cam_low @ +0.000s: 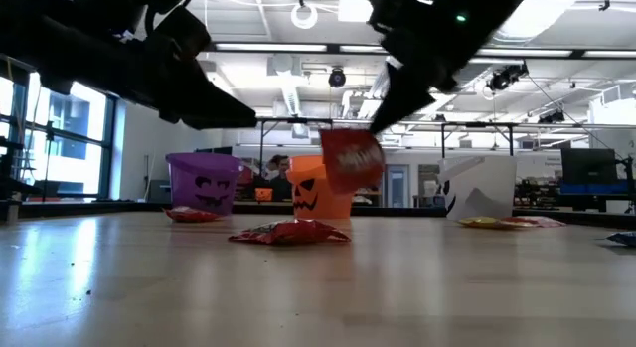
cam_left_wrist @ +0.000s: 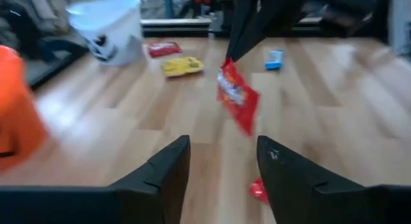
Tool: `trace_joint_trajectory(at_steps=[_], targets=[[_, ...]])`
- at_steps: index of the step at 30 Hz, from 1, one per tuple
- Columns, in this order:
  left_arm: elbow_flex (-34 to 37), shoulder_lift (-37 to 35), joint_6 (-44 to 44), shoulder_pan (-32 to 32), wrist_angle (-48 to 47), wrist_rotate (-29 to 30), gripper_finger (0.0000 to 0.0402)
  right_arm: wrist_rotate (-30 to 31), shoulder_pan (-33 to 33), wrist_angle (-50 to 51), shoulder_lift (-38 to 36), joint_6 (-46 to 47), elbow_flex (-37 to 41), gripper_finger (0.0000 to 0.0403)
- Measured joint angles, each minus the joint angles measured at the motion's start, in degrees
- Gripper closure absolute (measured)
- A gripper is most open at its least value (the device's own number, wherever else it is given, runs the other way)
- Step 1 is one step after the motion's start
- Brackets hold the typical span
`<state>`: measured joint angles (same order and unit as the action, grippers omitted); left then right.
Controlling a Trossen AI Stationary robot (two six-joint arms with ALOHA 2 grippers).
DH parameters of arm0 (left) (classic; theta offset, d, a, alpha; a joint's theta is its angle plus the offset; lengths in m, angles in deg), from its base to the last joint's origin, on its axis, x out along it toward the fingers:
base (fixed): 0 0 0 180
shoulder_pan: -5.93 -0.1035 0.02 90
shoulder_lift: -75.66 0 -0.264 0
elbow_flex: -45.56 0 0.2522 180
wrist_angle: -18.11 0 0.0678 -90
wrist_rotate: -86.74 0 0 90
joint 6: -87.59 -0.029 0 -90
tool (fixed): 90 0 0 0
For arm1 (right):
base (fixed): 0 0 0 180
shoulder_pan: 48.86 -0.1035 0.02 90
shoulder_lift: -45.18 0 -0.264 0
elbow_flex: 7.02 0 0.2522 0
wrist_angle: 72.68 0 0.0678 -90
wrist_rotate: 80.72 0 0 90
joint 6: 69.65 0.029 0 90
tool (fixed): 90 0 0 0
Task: Sort candy
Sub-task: Put the red candy into the violet bucket
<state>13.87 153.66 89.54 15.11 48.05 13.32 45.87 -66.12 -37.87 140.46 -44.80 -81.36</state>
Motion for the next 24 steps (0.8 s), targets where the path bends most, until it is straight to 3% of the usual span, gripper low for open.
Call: trace_joint_trajectory(at_steps=[4, 11, 14, 19, 24], targets=[[0.0, 0.0, -3.1, 1.6, 0.2, 4.5, 0.0205, 1.2, 1.7, -9.6, 0.0, -6.9, 0.0, 0.0403], [-0.5, 0.0, -3.7, 3.4, 3.2, 4.6, 0.0162, 1.3, 3.9, -18.1, 0.0, -13.1, 0.0, 0.0403], [-0.8, 0.0, -3.7, 3.4, 2.5, 4.4, 0.0155, -2.8, 4.5, -17.3, -0.1, -16.0, 0.0, 0.0402], [-0.8, 0.2, -3.7, 3.4, -3.0, 2.0, 0.0154, -13.7, 6.5, -11.1, 1.8, -13.1, 0.0, 0.0399], [-1.7, 6.7, -8.4, 3.8, -5.2, 0.8, 0.0154, -14.6, 6.8, -10.0, 4.9, -13.8, 0.0, 0.035]])
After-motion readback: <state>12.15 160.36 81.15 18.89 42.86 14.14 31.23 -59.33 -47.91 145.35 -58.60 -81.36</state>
